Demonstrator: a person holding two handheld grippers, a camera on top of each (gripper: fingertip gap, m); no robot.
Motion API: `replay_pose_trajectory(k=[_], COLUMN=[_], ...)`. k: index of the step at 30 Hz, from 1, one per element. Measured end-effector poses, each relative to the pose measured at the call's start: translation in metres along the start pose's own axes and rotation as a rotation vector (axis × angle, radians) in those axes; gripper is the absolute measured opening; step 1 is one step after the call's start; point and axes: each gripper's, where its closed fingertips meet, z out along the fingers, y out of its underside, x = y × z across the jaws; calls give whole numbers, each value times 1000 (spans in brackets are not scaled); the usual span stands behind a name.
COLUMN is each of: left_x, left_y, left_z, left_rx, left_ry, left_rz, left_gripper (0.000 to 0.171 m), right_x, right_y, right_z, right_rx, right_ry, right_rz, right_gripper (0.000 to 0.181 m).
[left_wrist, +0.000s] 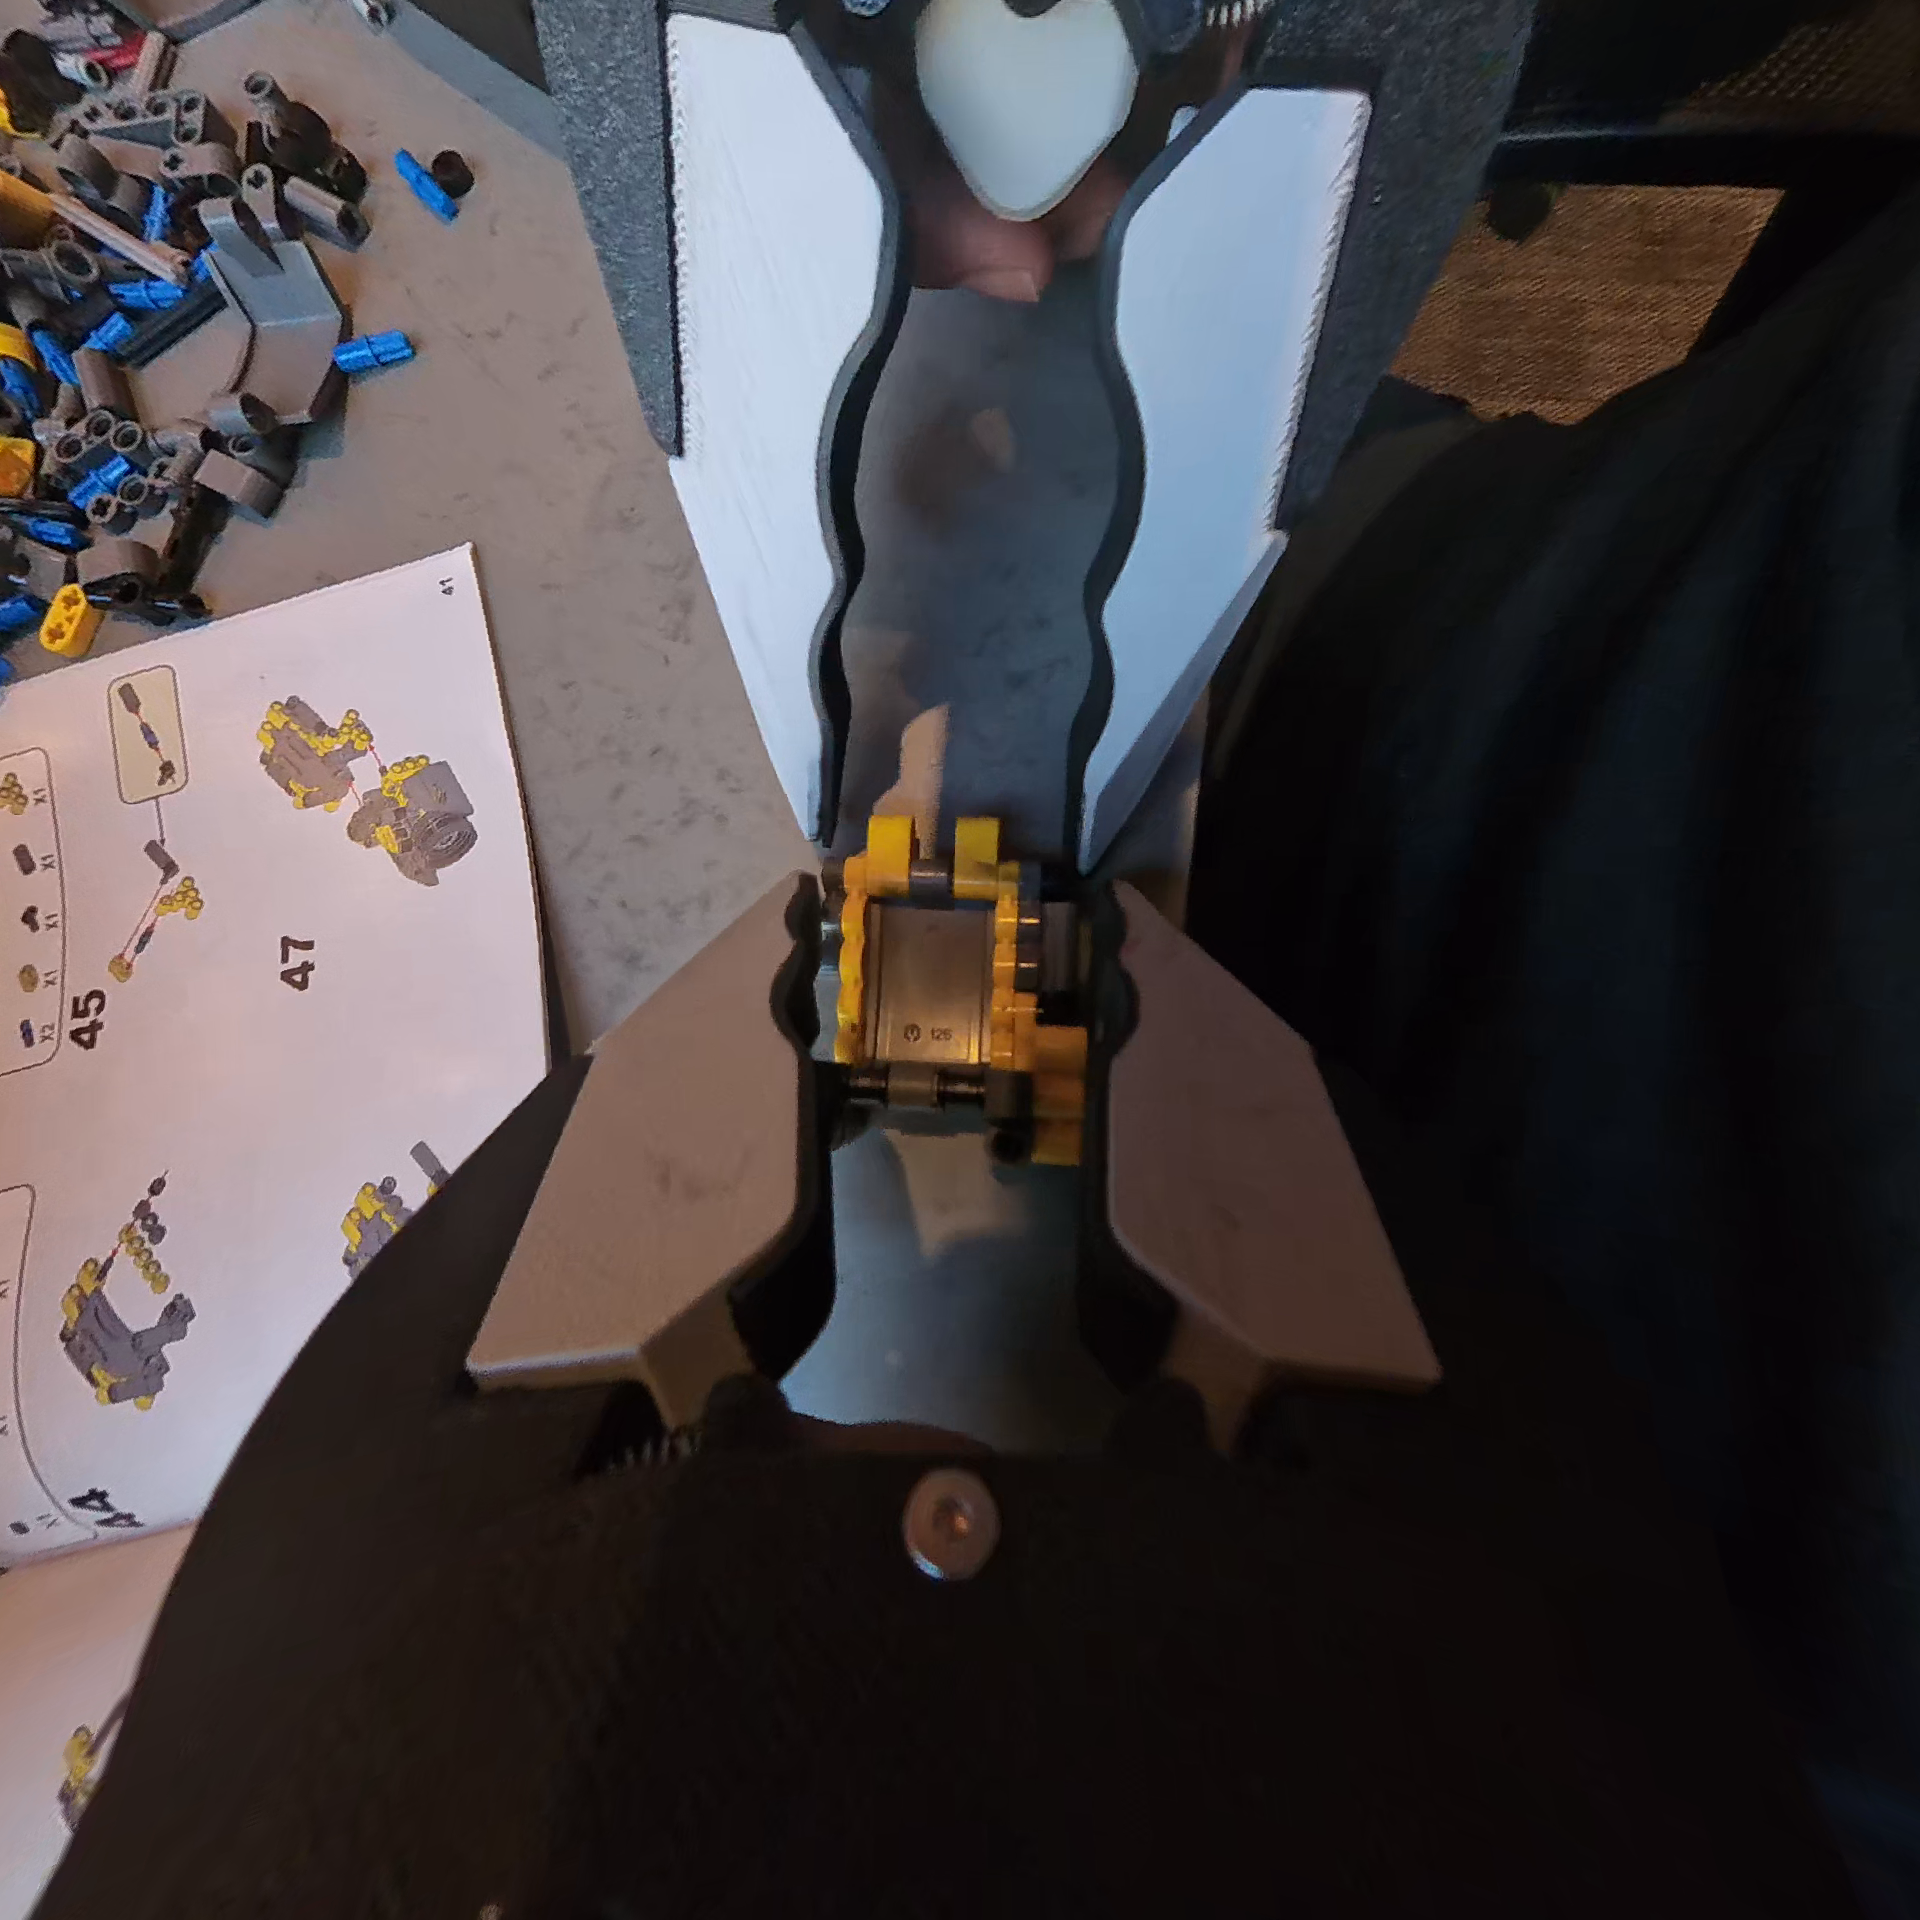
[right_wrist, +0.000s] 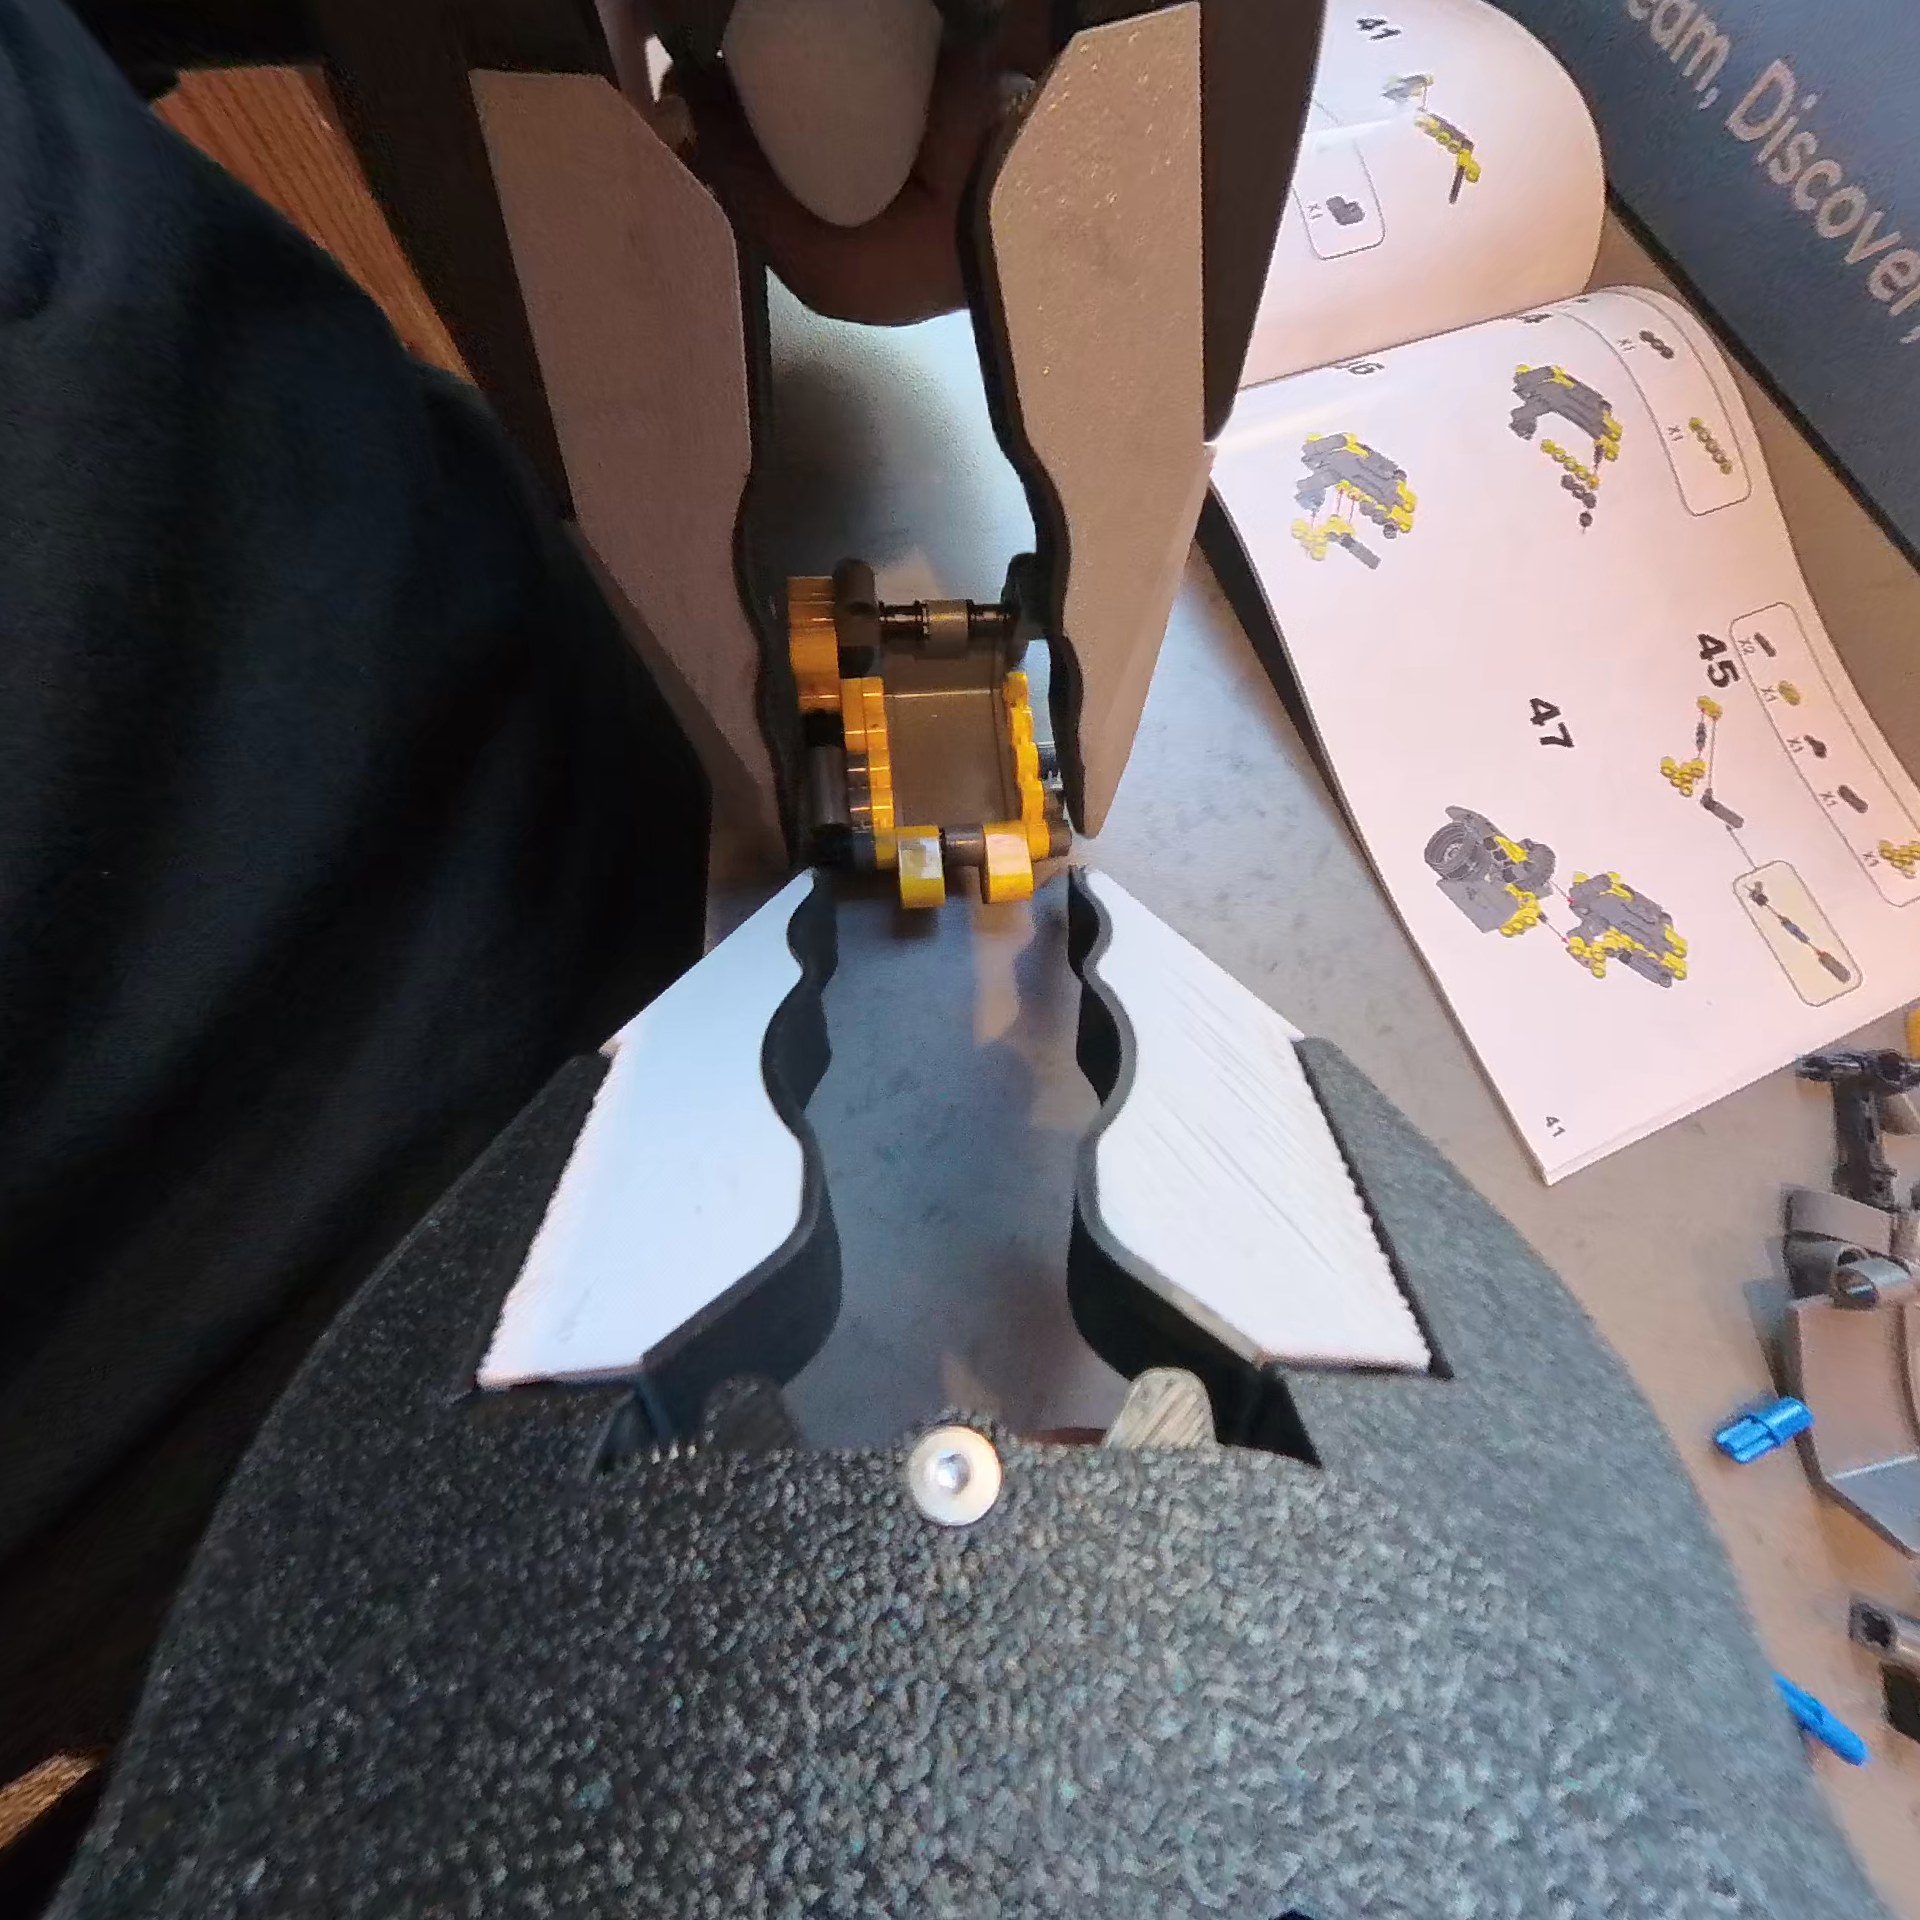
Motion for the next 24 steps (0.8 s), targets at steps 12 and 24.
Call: replay_pose_trajectory(k=[12, 24], left_x=[-5, -7], left_y=[0, 0], left_z=[-1, -2], left_rx=[12, 66], left_ry=[-39, -92], left_rz=[-30, -49], left_gripper=[51, 55], right_x=[0, 0], right_y=[0, 0], right_z=[0, 0], right_rx=[1, 2], right_ry=[4, 6], right_rz=[3, 6], right_gripper=[42, 42])
